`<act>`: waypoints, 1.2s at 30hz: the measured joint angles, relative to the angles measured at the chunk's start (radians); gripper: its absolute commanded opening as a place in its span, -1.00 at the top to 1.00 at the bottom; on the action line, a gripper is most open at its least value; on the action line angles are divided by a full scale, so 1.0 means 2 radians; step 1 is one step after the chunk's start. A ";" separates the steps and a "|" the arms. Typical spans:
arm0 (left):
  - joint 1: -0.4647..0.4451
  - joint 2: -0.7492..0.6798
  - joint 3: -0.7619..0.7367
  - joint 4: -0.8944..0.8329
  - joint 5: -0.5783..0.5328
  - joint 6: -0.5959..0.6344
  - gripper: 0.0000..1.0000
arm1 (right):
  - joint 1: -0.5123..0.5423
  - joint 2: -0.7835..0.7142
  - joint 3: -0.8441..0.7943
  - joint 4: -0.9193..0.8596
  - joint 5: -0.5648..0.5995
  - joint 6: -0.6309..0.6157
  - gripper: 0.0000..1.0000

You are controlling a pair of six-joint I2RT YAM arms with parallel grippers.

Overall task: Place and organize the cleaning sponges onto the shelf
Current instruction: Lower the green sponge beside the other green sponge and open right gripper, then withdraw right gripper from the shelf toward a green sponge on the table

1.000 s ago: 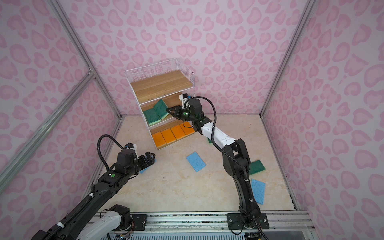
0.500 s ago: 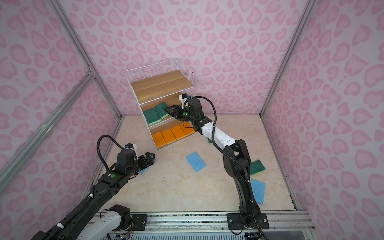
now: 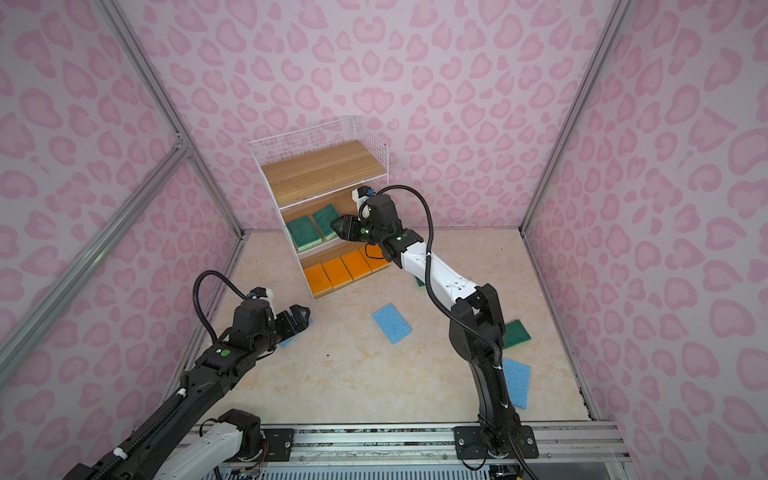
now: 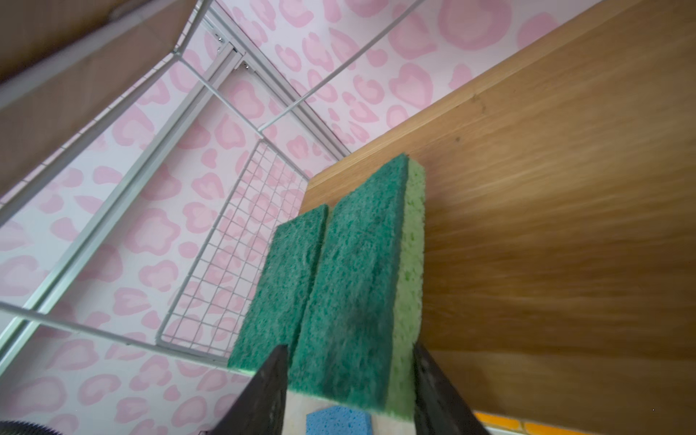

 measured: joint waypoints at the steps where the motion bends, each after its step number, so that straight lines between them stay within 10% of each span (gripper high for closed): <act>1: 0.000 -0.001 0.000 0.000 0.000 0.000 -0.96 | 0.001 0.001 0.002 -0.006 0.006 -0.006 -0.05; 11: 0.000 -0.002 0.000 0.000 0.000 0.000 -0.95 | 0.011 0.019 0.032 -0.036 0.022 -0.055 0.05; 26: 0.000 -0.002 0.000 0.000 0.000 0.001 -0.96 | 0.013 -0.003 0.032 -0.054 0.024 -0.093 -0.54; 36: -0.020 -0.010 0.000 0.000 -0.011 0.004 -0.97 | 0.012 -0.089 -0.065 -0.047 0.036 -0.102 -0.37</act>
